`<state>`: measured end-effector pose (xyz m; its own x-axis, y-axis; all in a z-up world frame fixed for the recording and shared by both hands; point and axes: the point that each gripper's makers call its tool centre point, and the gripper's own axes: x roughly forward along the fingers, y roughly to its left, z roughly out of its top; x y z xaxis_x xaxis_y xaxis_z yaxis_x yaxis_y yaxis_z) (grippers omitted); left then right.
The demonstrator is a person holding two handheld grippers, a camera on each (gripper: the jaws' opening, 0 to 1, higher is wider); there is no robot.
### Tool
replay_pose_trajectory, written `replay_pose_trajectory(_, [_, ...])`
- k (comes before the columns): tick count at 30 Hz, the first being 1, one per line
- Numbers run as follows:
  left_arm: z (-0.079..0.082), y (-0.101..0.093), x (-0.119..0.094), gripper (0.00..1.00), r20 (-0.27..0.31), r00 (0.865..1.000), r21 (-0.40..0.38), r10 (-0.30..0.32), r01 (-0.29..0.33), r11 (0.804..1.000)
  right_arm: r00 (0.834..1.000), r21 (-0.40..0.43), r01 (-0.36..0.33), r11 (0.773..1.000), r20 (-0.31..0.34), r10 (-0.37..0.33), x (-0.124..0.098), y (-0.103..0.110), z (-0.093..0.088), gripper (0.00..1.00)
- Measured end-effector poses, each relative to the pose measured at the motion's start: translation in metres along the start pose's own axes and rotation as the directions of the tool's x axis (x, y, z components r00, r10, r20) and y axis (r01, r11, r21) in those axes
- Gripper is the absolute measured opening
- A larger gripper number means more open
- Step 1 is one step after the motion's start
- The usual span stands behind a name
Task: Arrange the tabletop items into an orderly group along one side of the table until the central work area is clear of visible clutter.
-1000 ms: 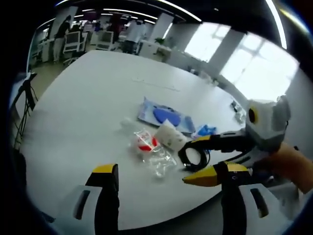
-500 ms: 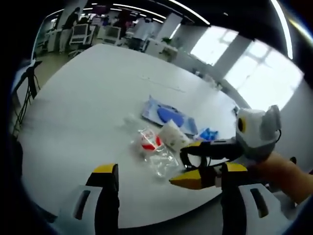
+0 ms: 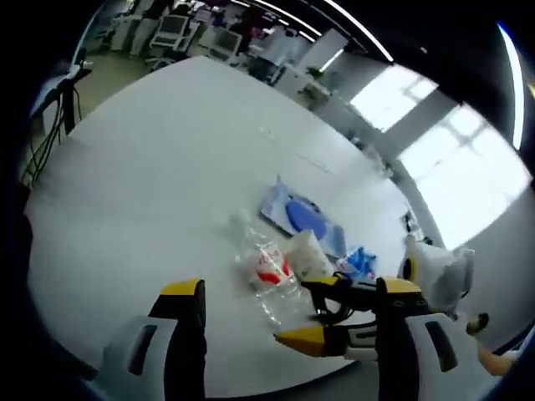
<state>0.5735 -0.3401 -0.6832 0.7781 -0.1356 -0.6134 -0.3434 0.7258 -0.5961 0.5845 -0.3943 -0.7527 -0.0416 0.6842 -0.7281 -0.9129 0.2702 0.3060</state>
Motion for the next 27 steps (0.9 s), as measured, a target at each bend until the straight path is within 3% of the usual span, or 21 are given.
replay_pose_trajectory(4, [0.001, -0.002, 0.006, 0.79, -0.009, 1.0, -0.007, -0.003, 0.003, 1.0, 1.0, 0.012, 0.007, 1.0, -0.002, -0.007, 0.005, -0.002, 0.002, 0.58])
replay_pose_trajectory(7, [-0.002, -0.003, 0.011, 0.79, -0.022, 1.0, -0.018, -0.005, 0.004, 1.0, 0.998, -0.037, 0.056, 0.998, 0.002, -0.056, 0.008, -0.009, 0.005, 0.58])
replay_pose_trajectory(11, [-0.002, -0.005, 0.016, 0.79, -0.016, 1.0, -0.125, -0.012, 0.01, 0.992, 0.997, -0.051, 0.072, 0.996, -0.004, -0.072, 0.017, -0.012, 0.006, 0.58])
replay_pose_trajectory(17, [0.011, 0.0, 0.023, 0.78, -0.009, 1.0, -0.13, -0.006, 0.005, 0.991, 0.995, -0.058, 0.097, 0.994, 0.0, -0.097, 0.027, -0.019, 0.008, 0.57])
replay_pose_trajectory(20, [0.014, 0.003, 0.025, 0.78, -0.01, 1.0, -0.135, 0.001, -0.002, 0.991, 0.988, -0.101, 0.153, 0.983, 0.017, -0.152, 0.029, -0.026, 0.012, 0.56])
replay_pose_trajectory(27, [0.015, 0.012, 0.03, 0.79, -0.012, 1.0, -0.164, 0.027, -0.029, 0.986, 0.986, -0.107, 0.163, 0.981, -0.01, -0.165, 0.041, -0.032, 0.007, 0.55])
